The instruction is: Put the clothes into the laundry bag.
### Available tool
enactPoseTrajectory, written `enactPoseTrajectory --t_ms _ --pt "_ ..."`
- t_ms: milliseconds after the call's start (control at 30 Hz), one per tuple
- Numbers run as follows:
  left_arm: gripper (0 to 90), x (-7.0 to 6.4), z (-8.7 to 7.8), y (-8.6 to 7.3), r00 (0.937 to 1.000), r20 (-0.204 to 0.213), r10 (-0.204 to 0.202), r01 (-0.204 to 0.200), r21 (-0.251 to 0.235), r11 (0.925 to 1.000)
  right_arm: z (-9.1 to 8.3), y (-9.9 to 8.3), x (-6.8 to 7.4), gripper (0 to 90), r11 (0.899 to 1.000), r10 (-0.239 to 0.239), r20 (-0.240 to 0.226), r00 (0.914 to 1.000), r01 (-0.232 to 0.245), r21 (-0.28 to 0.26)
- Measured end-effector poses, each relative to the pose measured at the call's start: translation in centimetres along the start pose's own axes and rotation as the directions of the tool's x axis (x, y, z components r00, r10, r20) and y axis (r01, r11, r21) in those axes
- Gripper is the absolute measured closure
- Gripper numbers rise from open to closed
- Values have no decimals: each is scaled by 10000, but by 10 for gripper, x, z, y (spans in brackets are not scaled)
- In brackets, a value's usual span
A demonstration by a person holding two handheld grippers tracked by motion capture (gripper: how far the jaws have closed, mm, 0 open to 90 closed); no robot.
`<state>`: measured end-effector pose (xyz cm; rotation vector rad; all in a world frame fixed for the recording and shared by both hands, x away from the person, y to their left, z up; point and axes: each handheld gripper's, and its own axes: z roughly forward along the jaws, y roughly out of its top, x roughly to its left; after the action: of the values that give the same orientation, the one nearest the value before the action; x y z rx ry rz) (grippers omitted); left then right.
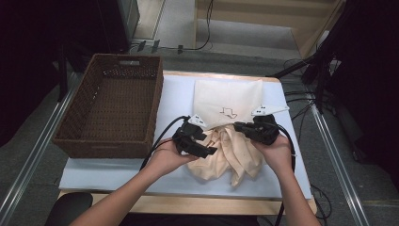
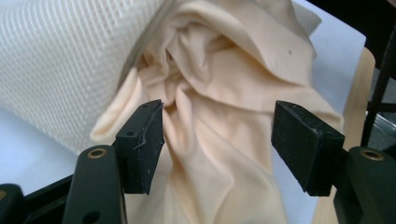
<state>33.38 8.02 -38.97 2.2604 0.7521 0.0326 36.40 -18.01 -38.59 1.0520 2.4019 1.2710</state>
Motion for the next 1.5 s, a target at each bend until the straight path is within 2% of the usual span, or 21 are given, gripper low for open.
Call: enactPoseTrajectory --t_ms 167,367,533,733,933,1033,1100,1167,1267,1500 --pt "355 -3 -8 -11 10000 9 7 -7 38 10000 0 0 0 873 10000 -32 4 10000 32 3" --pt "355 -4 -22 -31 9999 93 -126 126 -69 9999 0 -1 -1 873 10000 -28 8 10000 28 6" --pt "355 -4 -31 -51 9996 -88 -254 253 -110 9996 -1 -1 -1 873 10000 27 2 10000 -27 20" --pt "352 1 -33 -57 9994 -44 -354 353 -169 9992 0 -1 -1 873 10000 -21 20 10000 21 36" --pt "341 8 -29 -62 9984 -105 -563 561 -188 9982 1 -1 -1 872 10000 -9 -8 10000 9 31" --pt "338 13 -23 -66 9972 55 -744 745 -284 9968 1 -2 -1 872 10000 -36 -3 10000 36 27" --pt "339 15 -18 -69 9967 133 -796 799 -172 9967 1 -2 -1 871 10000 -24 -4 10000 24 35" --pt "339 16 -14 -71 9963 -17 -858 858 18 9963 1 -2 -1 871 10000 -36 -11 10000 36 54" --pt "339 18 -7 -73 9936 -58 -1132 1132 -55 9936 1 -2 -1 871 10000 -51 -18 10000 51 60" --pt "339 18 9 -76 9928 -626 -1021 1038 243 9943 3 -2 -1 869 9999 -57 -82 9999 58 134"
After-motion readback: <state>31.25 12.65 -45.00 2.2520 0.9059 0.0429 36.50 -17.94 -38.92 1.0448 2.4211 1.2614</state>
